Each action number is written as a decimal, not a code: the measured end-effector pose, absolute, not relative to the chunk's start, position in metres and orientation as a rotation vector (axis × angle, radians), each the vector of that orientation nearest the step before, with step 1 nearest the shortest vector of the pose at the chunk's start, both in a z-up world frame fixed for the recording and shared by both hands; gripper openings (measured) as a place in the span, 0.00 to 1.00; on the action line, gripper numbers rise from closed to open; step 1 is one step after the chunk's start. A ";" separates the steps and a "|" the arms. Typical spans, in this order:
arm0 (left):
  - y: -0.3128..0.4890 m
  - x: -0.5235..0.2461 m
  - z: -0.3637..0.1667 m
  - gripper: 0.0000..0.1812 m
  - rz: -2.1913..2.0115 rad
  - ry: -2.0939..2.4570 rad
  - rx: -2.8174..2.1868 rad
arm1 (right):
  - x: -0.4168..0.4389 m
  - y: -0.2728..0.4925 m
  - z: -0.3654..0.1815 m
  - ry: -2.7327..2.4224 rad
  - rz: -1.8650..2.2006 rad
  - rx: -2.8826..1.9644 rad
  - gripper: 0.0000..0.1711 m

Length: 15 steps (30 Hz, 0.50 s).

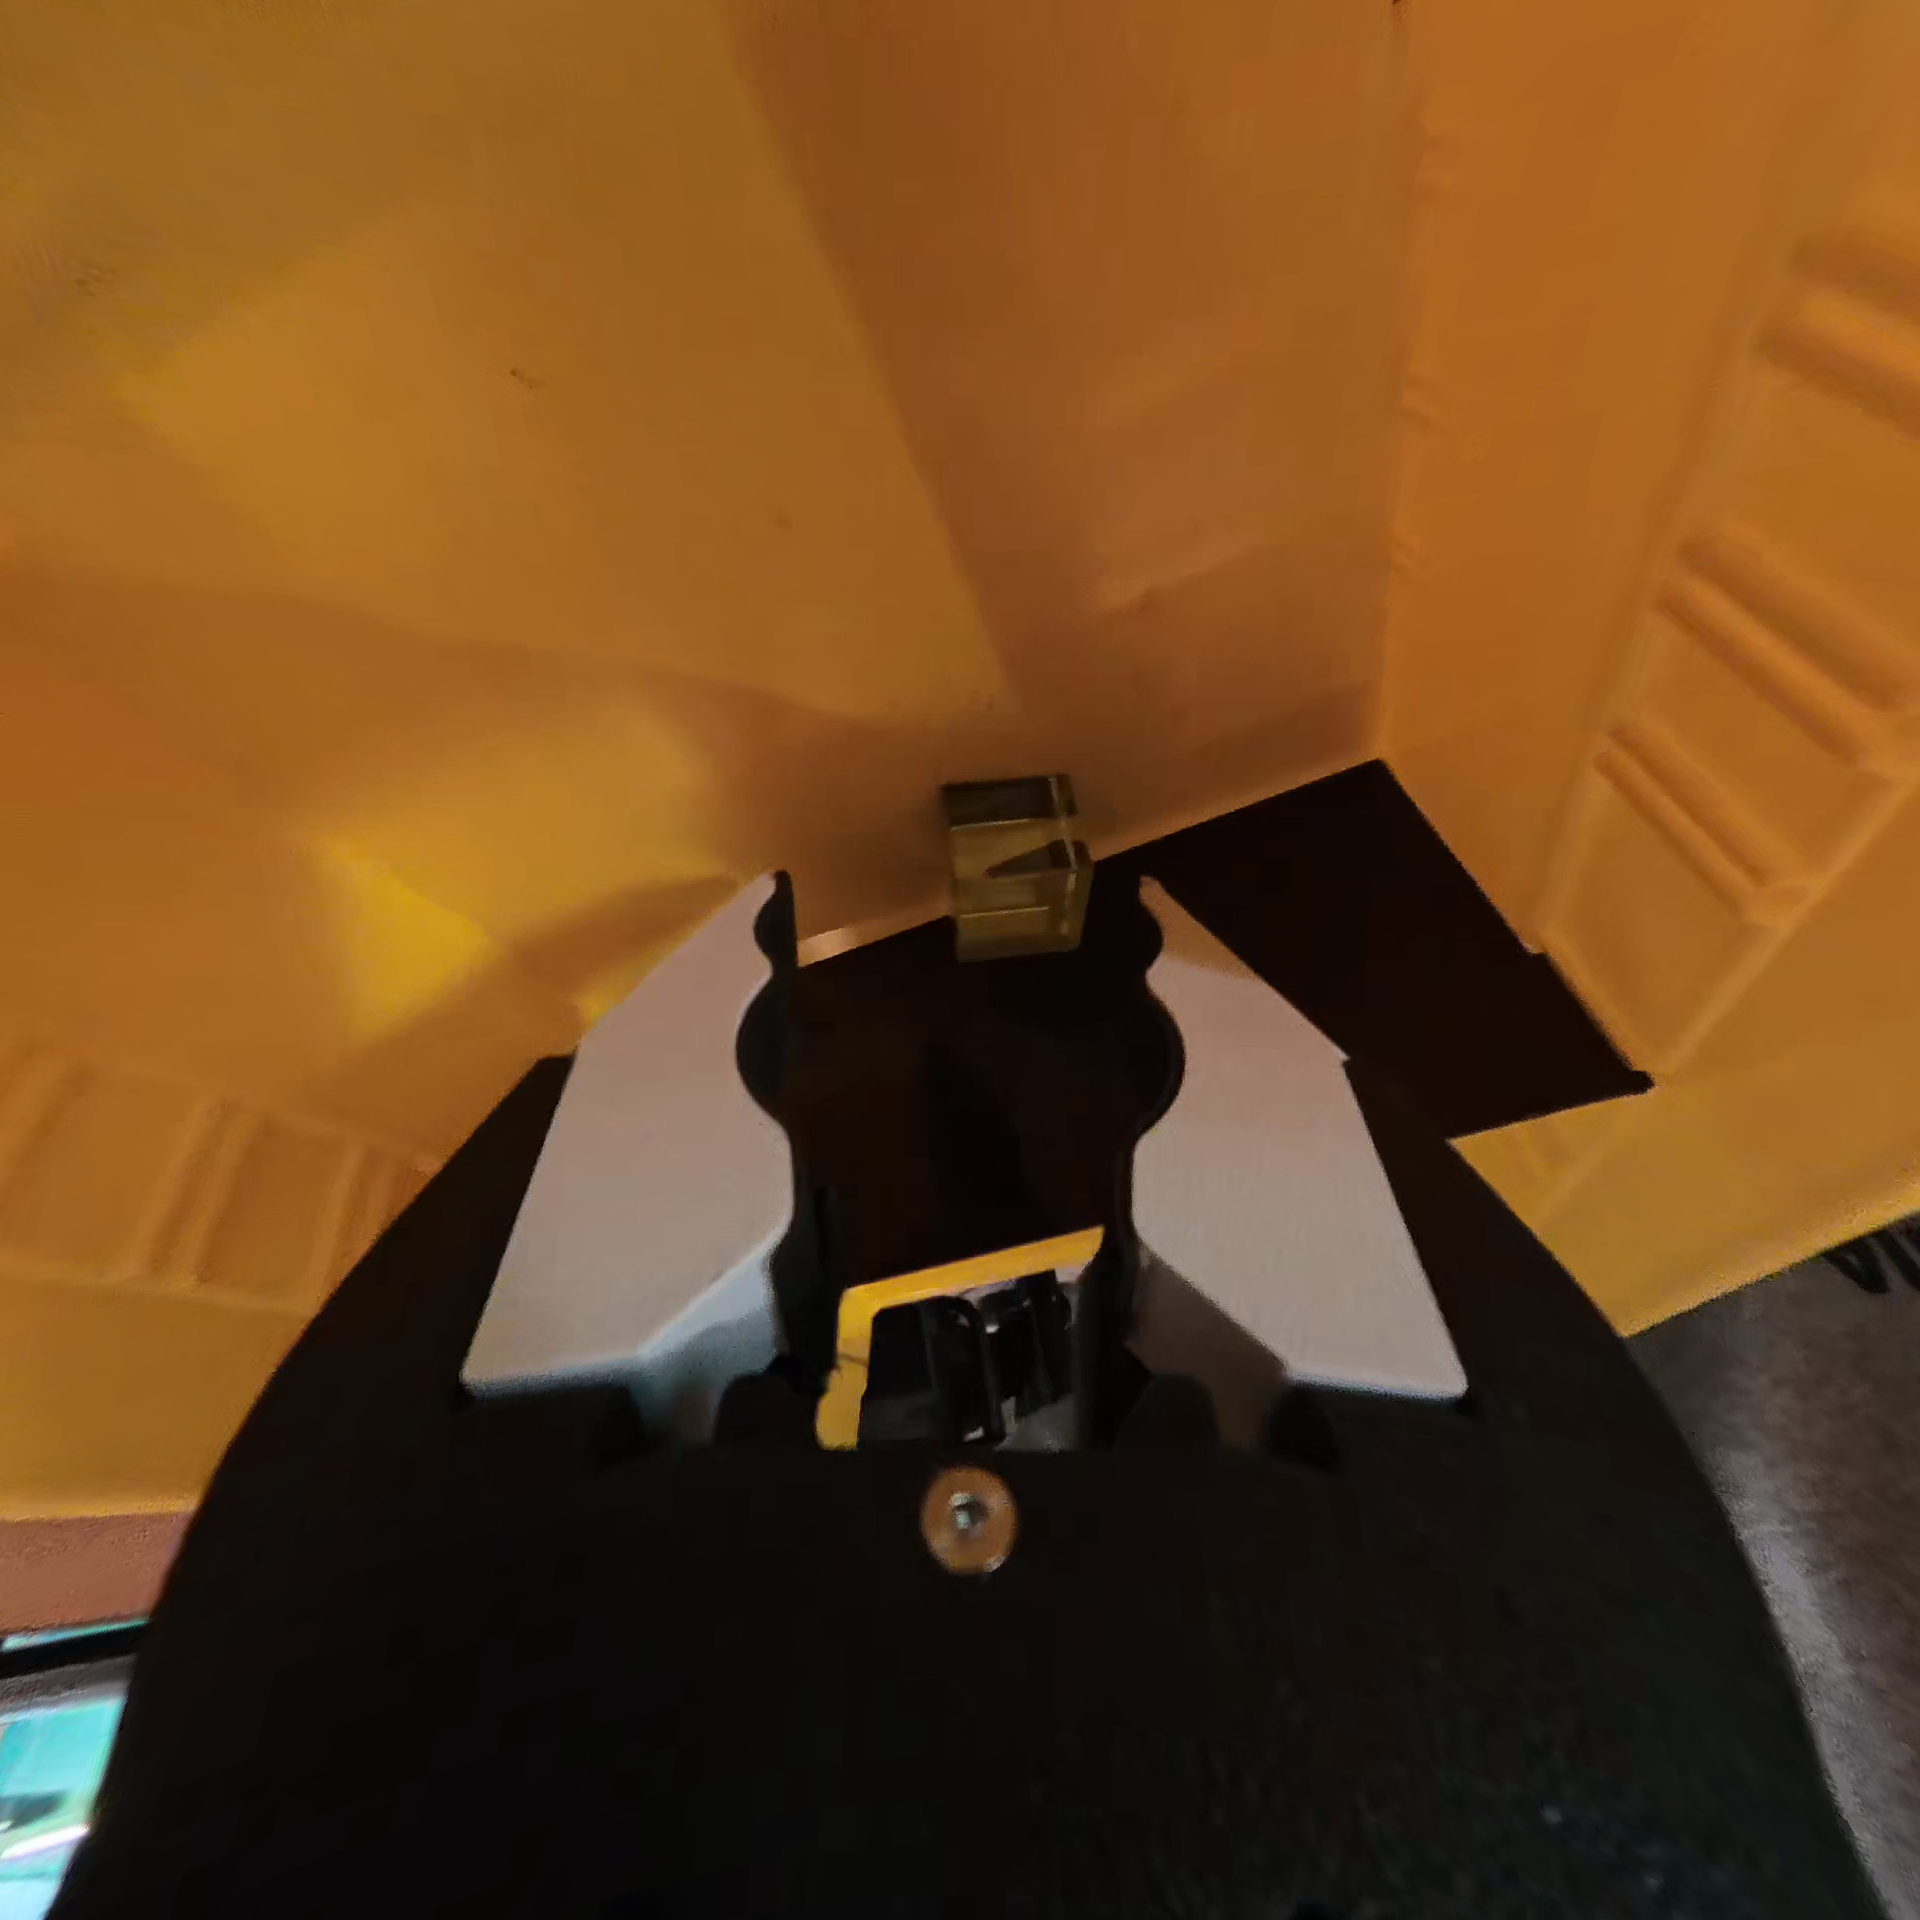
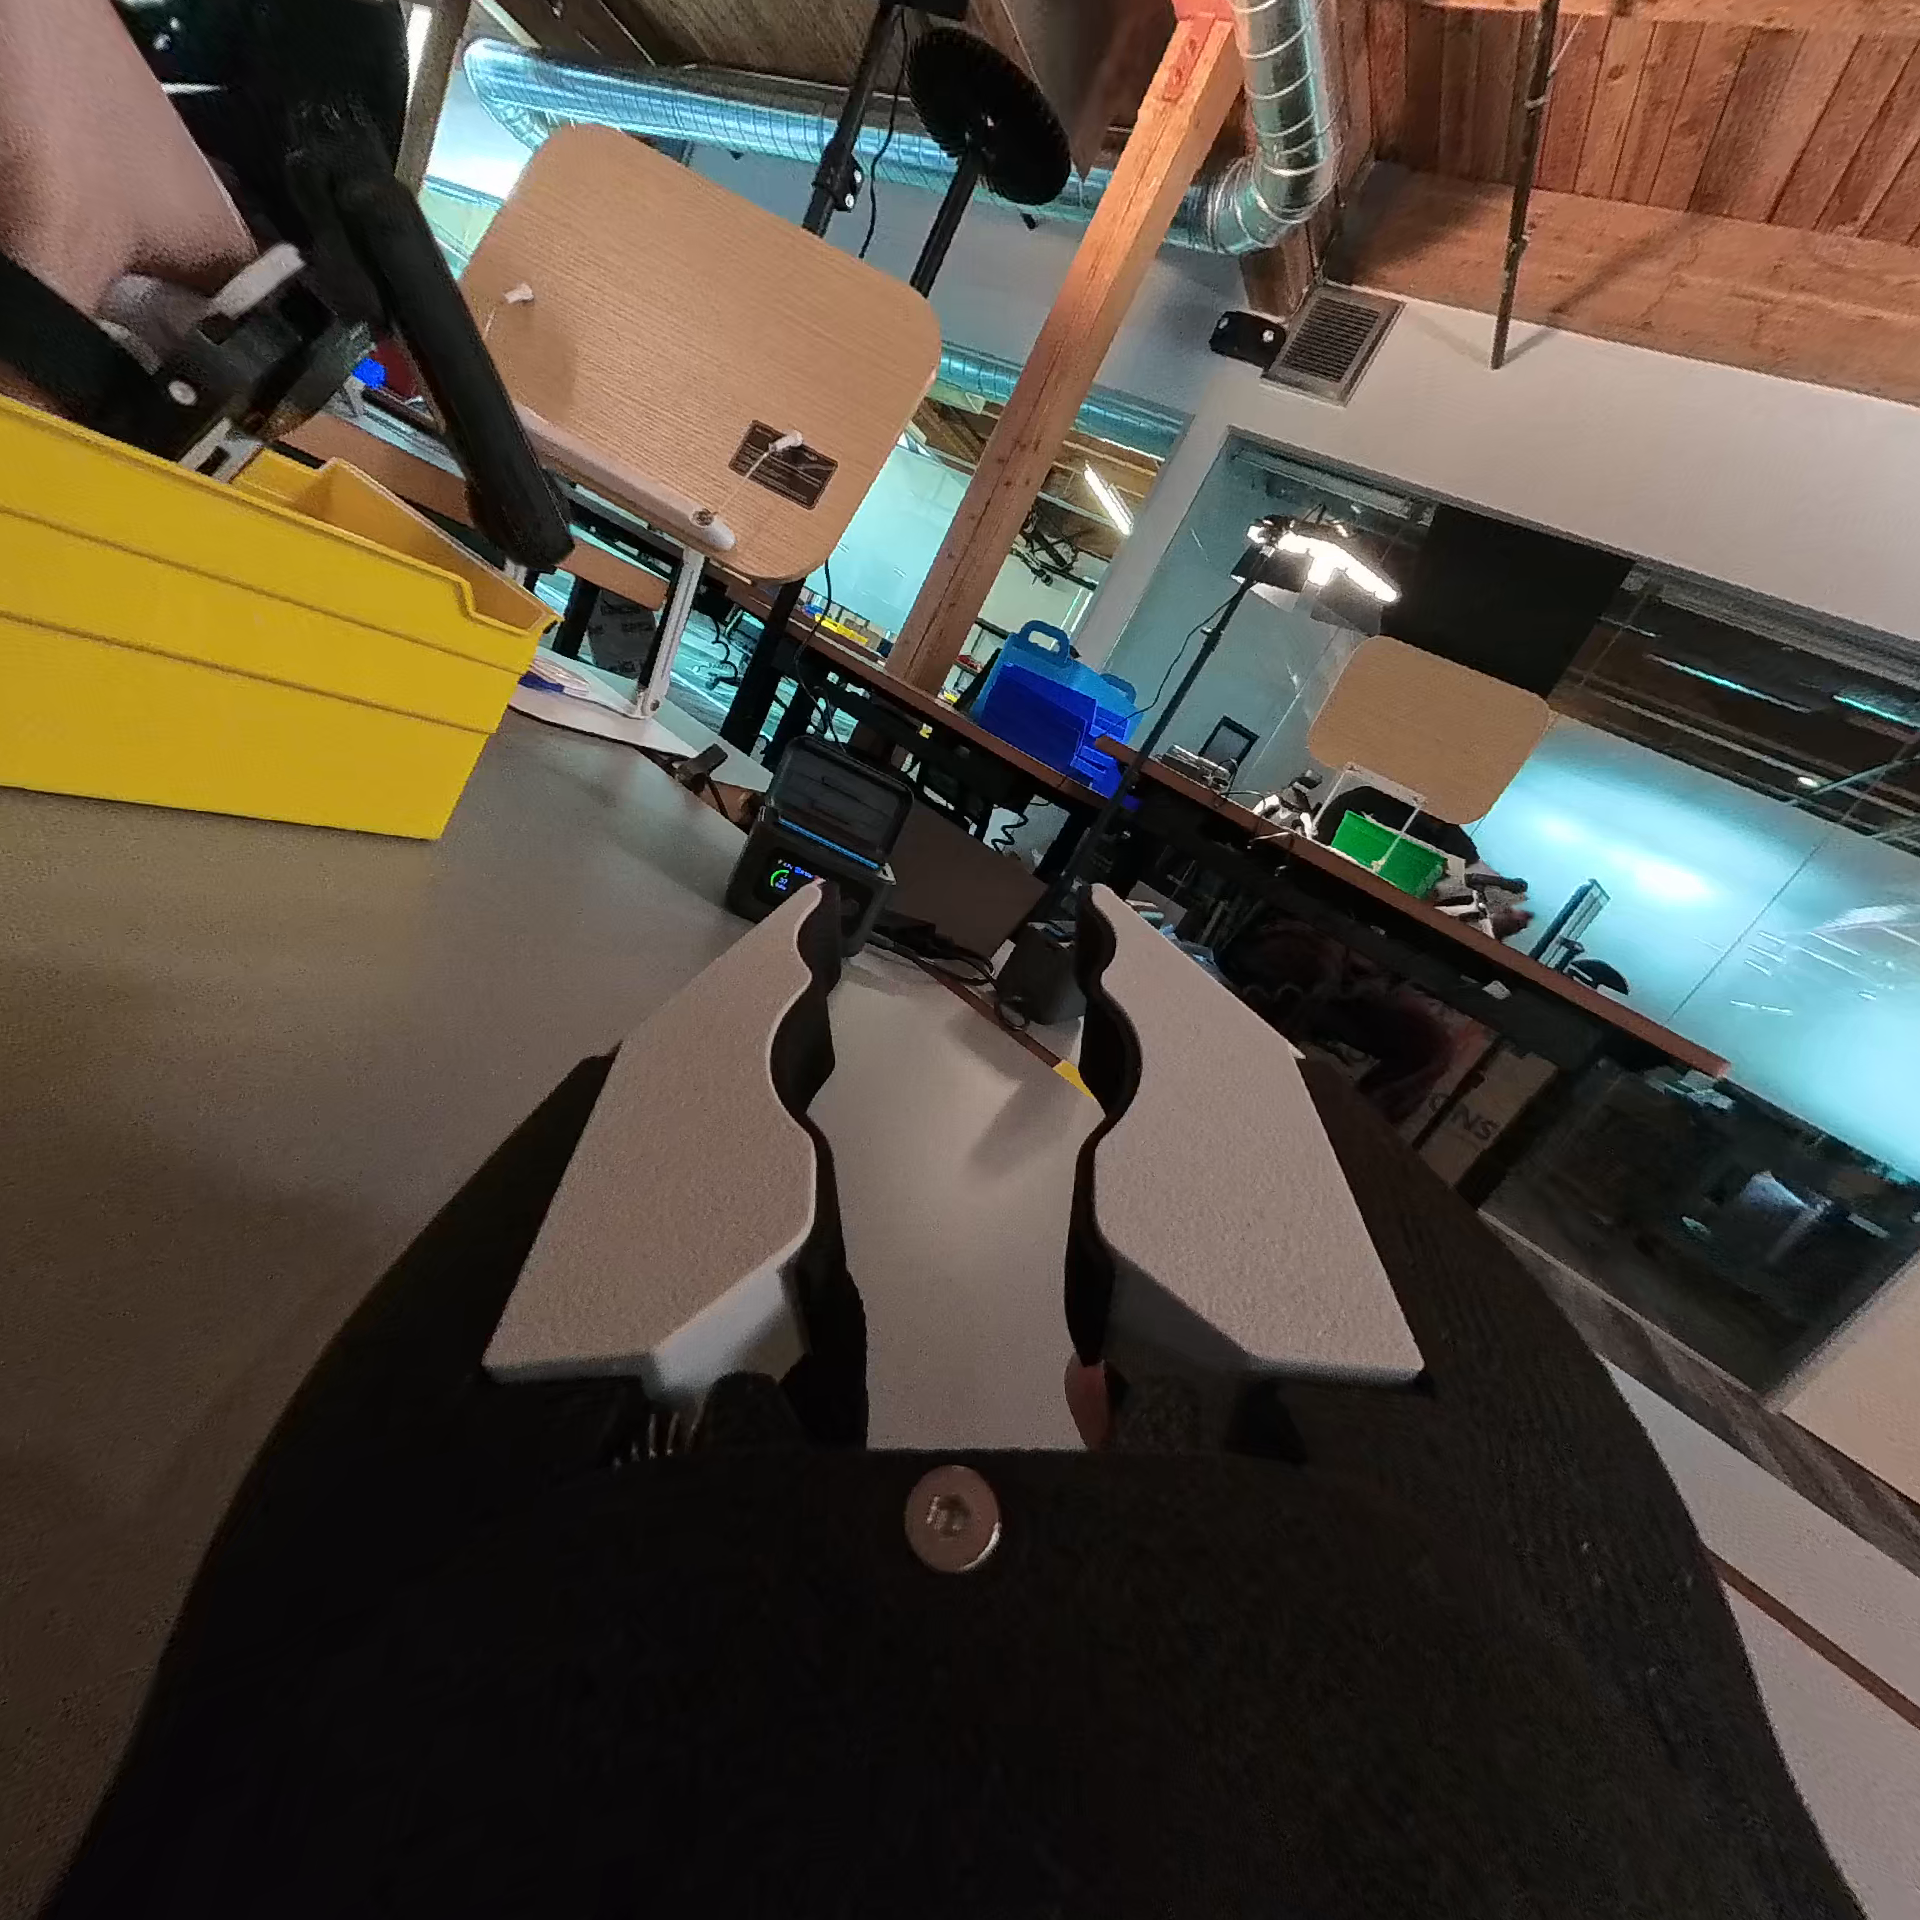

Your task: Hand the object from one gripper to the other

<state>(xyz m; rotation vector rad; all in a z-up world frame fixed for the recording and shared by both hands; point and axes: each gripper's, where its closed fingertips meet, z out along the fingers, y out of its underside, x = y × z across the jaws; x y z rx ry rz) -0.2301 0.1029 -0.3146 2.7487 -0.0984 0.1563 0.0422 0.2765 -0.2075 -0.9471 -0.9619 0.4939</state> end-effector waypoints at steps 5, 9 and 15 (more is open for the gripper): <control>0.106 -0.223 -0.314 0.26 0.255 -0.053 2.807 | 0.042 0.277 -0.207 -0.963 0.487 -0.945 0.25; 0.107 -0.221 -0.313 0.24 0.292 -0.015 2.822 | 0.043 0.277 -0.207 -0.962 0.485 -0.944 0.25; 0.102 -0.222 -0.316 0.27 0.340 0.072 2.755 | 0.042 0.276 -0.208 -0.967 0.485 -0.944 0.25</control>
